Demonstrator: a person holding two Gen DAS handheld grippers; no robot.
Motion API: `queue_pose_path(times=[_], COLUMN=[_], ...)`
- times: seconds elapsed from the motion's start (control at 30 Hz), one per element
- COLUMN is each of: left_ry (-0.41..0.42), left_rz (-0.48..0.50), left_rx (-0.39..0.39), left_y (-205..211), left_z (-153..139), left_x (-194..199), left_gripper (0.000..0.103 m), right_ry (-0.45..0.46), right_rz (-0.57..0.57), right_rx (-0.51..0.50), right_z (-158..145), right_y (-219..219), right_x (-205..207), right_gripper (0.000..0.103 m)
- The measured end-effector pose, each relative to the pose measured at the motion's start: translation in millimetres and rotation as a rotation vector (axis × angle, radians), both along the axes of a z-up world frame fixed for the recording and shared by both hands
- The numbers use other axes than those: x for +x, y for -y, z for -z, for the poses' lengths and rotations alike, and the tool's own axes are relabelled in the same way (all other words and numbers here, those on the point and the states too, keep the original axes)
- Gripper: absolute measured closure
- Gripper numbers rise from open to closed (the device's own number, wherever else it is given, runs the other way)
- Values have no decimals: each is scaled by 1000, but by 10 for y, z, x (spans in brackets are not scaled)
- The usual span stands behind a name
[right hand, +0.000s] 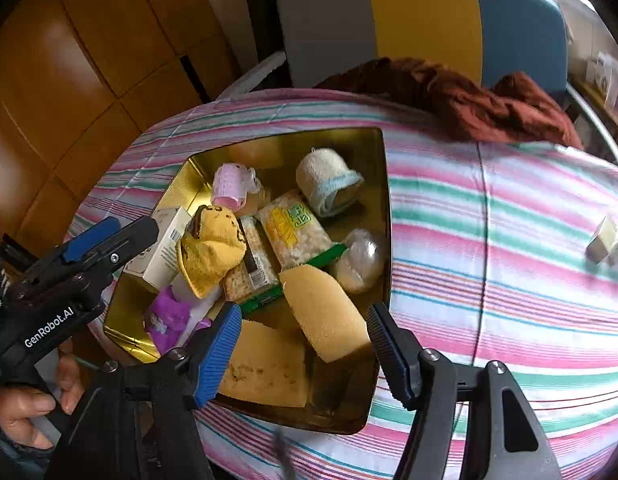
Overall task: Organize objects
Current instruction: 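Move both tools back from the tray toward the remaining items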
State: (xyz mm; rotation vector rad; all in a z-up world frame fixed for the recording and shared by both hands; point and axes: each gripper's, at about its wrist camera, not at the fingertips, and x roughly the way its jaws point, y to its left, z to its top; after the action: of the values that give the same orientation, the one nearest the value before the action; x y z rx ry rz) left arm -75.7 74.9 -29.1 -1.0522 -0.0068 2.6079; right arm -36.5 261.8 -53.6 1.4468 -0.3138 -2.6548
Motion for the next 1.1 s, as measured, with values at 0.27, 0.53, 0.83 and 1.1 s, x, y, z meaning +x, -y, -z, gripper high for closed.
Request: queue_pose_path(times=[0.27, 0.53, 0.83, 1.1], left_ry=[-10, -27, -35, -36], left_rz=[-32, -51, -31, -10], left_rx=[0, -8, -27, -43], left_y=[146, 200, 94, -16], left_z=[-45, -100, -131, -147], left_x=[77, 109, 143, 183], left_gripper=[31, 31, 31, 31], right_ry=[-88, -185, -229, -238], right_rz=[3, 28, 49, 81], right_rx=[145, 246, 285, 293], right_z=[-194, -449, -565, -577], right_y=[179, 270, 268, 178], right_x=[115, 251, 321, 357], right_gripper=[37, 37, 37, 37])
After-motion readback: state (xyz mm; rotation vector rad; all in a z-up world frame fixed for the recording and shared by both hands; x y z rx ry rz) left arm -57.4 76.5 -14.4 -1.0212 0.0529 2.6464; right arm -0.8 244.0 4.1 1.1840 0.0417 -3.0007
